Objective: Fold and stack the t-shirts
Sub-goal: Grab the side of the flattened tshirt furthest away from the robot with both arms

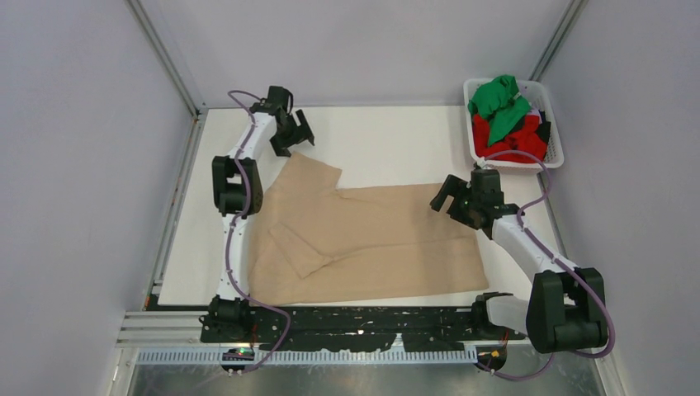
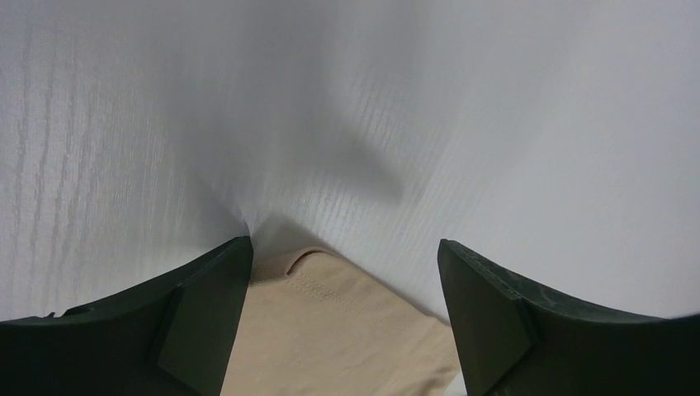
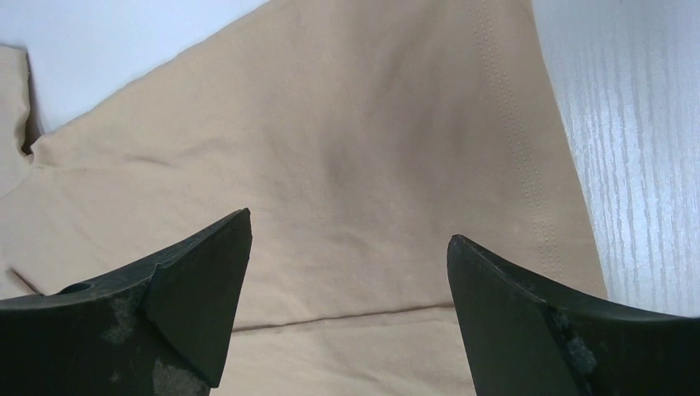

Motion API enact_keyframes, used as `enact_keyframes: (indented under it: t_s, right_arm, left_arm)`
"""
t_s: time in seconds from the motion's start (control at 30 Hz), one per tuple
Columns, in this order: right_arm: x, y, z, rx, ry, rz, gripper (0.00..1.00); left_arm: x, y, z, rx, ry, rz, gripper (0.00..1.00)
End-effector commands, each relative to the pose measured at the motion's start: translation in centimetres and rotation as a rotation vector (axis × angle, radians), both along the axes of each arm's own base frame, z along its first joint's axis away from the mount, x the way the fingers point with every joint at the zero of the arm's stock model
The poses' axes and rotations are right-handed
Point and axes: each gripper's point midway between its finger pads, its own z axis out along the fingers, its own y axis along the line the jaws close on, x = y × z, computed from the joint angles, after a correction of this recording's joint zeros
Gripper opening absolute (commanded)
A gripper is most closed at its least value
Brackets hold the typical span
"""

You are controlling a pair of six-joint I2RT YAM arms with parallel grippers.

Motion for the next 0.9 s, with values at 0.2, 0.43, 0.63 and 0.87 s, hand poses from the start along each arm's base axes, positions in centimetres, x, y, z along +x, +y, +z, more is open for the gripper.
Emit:
enact_keyframes:
  t_s: [0.2,0.43,0.63,0.87]
  right_arm:
    - [1.1,0.1,2.7,0.012,-0.098,0.007,0.96]
    - [0.8,-0.1,2.8,0.008,-0.091,0.003,0.96]
    - [0.8,-0.6,3.2,-0.017,-0.103,-0.012,0.96]
    - [2.6,-3.0,4.5,-0.145,-0.095,-0.076,0.97]
  left_arm:
    - [-3.1,1.4,1.0,0.167,0.075,-0.117,0.59]
    - [-2.5,2.1,1.1,0.211,0.049,-0.13,0.28]
    - [-2.3,2.2,1.2,0.22,0.041,-0.14,0.0]
    - [-2.0,-0.1,3.1,0.16,-0.048,-0.255,0.0]
